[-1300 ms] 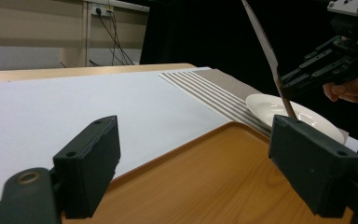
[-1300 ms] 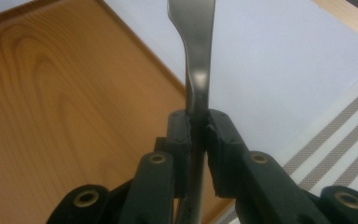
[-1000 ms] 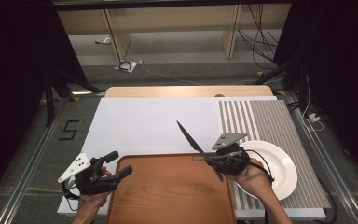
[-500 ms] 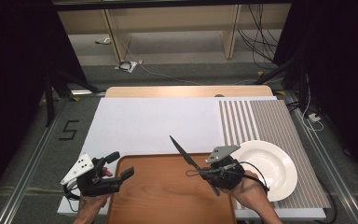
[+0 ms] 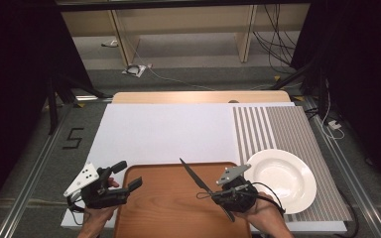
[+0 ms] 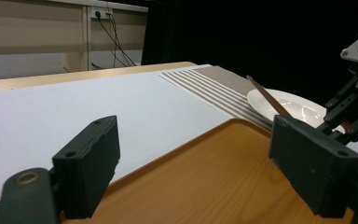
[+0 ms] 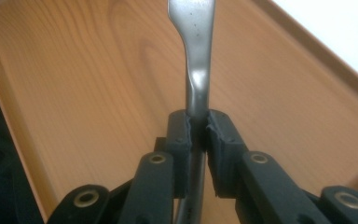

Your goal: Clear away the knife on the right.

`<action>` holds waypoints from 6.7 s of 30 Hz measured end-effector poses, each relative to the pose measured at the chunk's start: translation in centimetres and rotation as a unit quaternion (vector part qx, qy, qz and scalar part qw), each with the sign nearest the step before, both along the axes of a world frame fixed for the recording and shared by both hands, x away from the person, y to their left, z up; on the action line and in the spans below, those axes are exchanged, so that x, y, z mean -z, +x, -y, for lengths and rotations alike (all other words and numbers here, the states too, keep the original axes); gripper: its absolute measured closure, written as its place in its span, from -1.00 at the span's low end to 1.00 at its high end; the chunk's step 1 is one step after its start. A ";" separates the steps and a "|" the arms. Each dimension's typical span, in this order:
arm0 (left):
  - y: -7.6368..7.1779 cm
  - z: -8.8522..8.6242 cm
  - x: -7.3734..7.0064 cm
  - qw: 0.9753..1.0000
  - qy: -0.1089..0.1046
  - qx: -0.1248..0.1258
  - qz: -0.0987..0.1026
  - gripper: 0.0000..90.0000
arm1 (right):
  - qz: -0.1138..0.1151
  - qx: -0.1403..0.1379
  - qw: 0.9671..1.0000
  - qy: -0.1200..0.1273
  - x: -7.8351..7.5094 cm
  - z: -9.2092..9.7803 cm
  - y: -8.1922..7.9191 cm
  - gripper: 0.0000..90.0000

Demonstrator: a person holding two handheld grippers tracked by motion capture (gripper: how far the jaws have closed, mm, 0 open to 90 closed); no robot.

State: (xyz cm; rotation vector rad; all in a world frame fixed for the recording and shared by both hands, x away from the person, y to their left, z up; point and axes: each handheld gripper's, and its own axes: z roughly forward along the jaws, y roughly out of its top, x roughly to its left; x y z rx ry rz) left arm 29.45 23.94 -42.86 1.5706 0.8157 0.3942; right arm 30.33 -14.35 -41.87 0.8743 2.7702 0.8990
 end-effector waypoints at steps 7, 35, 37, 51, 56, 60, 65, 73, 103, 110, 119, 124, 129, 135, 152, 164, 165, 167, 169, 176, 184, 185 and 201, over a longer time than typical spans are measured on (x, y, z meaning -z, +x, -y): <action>-0.1 0.0 -0.1 1.000 0.001 0.000 0.003 -0.64 | -0.025 -0.003 1.000 -0.009 0.7 -0.2 -0.7 0.79; -0.2 0.1 -0.1 1.000 0.004 0.001 0.009 -0.64 | -0.086 -0.012 0.991 -0.104 2.8 -1.1 -1.5 0.79; -0.2 0.1 -0.1 1.000 0.003 0.001 0.008 -0.64 | -0.085 -0.015 0.990 -0.110 2.9 -1.2 -1.5 0.79; -0.1 0.1 0.0 1.000 0.005 0.002 0.007 -0.64 | -0.082 -0.025 0.987 -0.136 3.6 -1.7 -1.8 0.66; -0.1 0.1 -0.1 1.000 0.004 0.002 0.006 -0.64 | -0.055 -0.023 0.993 -0.106 2.5 -1.6 -2.0 0.43; -0.2 0.1 -0.1 1.000 0.005 0.002 0.007 -0.64 | -0.026 -0.032 0.996 -0.083 2.2 -1.8 -2.3 0.45; -0.2 0.1 -0.1 1.000 0.005 0.002 0.007 -0.64 | 0.001 -0.043 0.996 -0.073 2.6 -2.3 -2.6 0.69; -0.2 0.1 -0.1 1.000 0.005 0.002 0.007 -0.64 | 0.020 -0.057 0.995 -0.076 3.2 -2.8 -3.0 0.93; -0.3 0.0 -0.1 1.000 0.003 0.002 0.008 -0.64 | 0.033 -0.049 0.988 -0.140 4.3 -1.9 -2.8 1.00; -0.3 0.0 -0.1 1.000 0.004 0.003 0.009 -0.64 | 0.034 -0.030 0.989 -0.139 4.3 -0.8 -2.7 1.00; -0.3 0.0 -0.1 1.000 0.004 0.003 0.009 -0.64 | 0.037 -0.006 0.989 -0.146 4.3 0.7 -2.6 1.00; -0.2 0.0 -0.1 1.000 0.004 0.002 0.008 -0.64 | 0.037 0.005 0.989 -0.144 4.2 1.4 -2.6 1.00; -0.3 0.1 -0.1 1.000 0.004 0.003 0.009 -0.64 | 0.037 0.011 0.989 -0.142 4.1 1.9 -2.7 1.00; -0.3 0.0 -0.1 1.000 0.003 0.002 0.008 -0.64 | 0.035 0.016 0.989 -0.143 4.1 2.4 -2.7 1.00; -0.2 0.1 -0.1 1.000 0.005 0.004 0.008 -0.64 | 0.085 0.047 0.994 -0.057 2.8 3.7 -2.4 0.44; -0.2 0.2 -0.1 1.000 0.007 0.007 0.008 -0.64 | 0.142 0.080 0.986 0.021 1.5 4.3 -2.7 0.05; -0.2 0.2 -0.1 1.000 0.007 0.007 0.008 -0.64 | 0.144 0.084 0.986 0.029 1.4 4.4 -2.7 0.01; -0.2 0.2 -0.1 1.000 0.007 0.007 0.008 -0.64 | 0.150 0.087 0.984 0.041 1.3 4.5 -2.7 -0.04; -0.2 0.2 -0.1 1.000 0.007 0.007 0.008 -0.64 | 0.155 0.091 0.983 0.045 1.3 4.5 -2.7 -0.09; -0.2 0.3 0.0 1.000 0.008 0.009 0.006 -0.64 | 0.170 0.108 0.976 0.084 0.9 4.9 -2.8 -0.32; -0.2 0.3 0.0 1.000 0.008 0.012 0.005 -0.64 | 0.174 0.128 0.966 0.142 0.5 5.8 -2.7 -0.39; -0.2 0.3 0.0 1.000 0.008 0.013 0.005 -0.64 | 0.175 0.131 0.964 0.150 0.4 6.0 -2.7 -0.39; 0.0 0.6 0.1 0.999 0.015 0.030 -0.010 -0.64 | 0.200 0.157 0.945 0.206 0.1 7.4 -2.6 -0.57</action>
